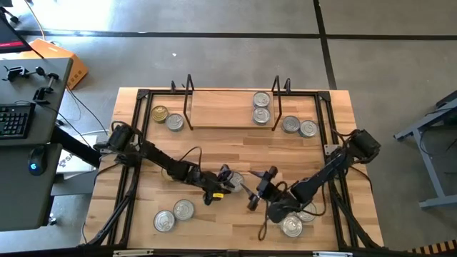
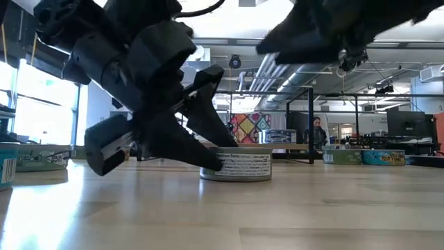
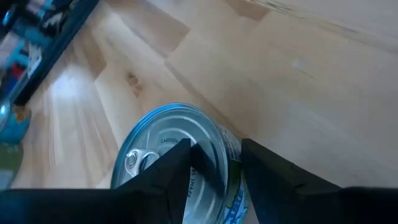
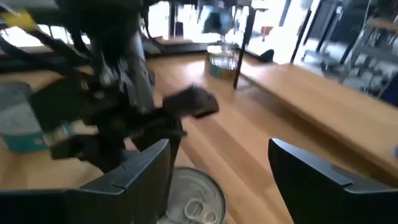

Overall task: Stack canned seafood by type on shelf
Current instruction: Put the green tuna can on the shelf

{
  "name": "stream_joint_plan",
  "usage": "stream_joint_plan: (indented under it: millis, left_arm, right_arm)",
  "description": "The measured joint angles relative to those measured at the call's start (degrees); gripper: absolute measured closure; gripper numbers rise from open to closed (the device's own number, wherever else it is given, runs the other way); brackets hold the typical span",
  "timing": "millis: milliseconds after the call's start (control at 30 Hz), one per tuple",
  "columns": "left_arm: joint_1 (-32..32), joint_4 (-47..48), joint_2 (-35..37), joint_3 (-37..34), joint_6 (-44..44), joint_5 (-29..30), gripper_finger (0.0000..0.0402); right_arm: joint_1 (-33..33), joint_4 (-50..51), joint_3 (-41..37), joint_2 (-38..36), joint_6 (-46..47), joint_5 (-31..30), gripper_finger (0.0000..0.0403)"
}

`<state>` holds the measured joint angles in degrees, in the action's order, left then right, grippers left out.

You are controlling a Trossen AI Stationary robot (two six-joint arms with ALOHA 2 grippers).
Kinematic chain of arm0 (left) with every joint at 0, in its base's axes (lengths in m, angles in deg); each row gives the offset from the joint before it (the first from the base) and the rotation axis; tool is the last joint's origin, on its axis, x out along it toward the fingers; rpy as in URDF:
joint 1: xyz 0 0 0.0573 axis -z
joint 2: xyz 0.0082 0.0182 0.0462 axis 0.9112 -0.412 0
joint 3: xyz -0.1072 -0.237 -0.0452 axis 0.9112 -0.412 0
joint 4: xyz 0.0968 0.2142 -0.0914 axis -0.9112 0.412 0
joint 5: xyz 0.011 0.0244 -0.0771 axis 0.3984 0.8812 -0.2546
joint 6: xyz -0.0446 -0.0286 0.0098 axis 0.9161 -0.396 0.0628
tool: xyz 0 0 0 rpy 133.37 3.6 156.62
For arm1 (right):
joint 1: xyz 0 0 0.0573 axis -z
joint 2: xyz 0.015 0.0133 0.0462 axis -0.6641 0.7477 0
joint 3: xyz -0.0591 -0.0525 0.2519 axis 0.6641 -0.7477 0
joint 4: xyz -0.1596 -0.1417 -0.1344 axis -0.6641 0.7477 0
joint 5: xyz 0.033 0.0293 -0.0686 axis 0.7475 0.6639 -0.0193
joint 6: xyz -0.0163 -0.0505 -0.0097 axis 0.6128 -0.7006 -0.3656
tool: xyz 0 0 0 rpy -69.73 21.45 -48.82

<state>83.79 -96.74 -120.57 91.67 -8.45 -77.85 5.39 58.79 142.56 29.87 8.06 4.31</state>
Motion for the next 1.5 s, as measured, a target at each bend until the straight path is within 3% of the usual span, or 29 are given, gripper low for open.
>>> stream_joint_plan:
  millis: [200, 333, 467, 767, 1133, 1367, 1500]
  left_arm:
    - [-0.5, 0.5, 0.1, 0.0, 10.6, -0.4, 0.0290]
    - [-0.5, 3.3, 0.2, 0.1, 11.6, -0.1, 0.0335]
    - [-1.0, 4.6, 0.4, 0.1, 15.4, 1.4, 0.0392]
    - [-1.0, 7.5, 2.5, -0.2, 25.8, 9.4, 0.0401]
    - [1.0, 24.2, 18.2, -0.4, 29.8, 20.3, 0.0401]
    - [0.4, 23.9, 22.1, -0.4, 30.0, 28.3, 0.0401]
    - [-3.1, 23.9, 22.5, -0.2, 30.9, 34.5, 0.0401]
  right_arm:
    - [2.7, 5.1, 0.0, 0.6, 9.4, 12.3, 0.0140]
    - [2.4, 3.4, 0.0, 2.2, 7.8, 12.6, 0.0140]
    - [2.0, 3.0, 0.0, 2.3, 4.4, 9.0, 0.0140]
    - [3.6, 4.2, 0.0, 2.3, 2.1, 7.3, 0.0140]
    - [4.0, 5.7, 0.0, 2.5, 2.6, 6.6, 0.0140]
    - [4.0, 6.2, 0.0, 2.5, 2.6, 6.6, 0.0140]
    - [4.1, 6.5, 0.0, 2.5, 2.5, 6.6, 0.0140]
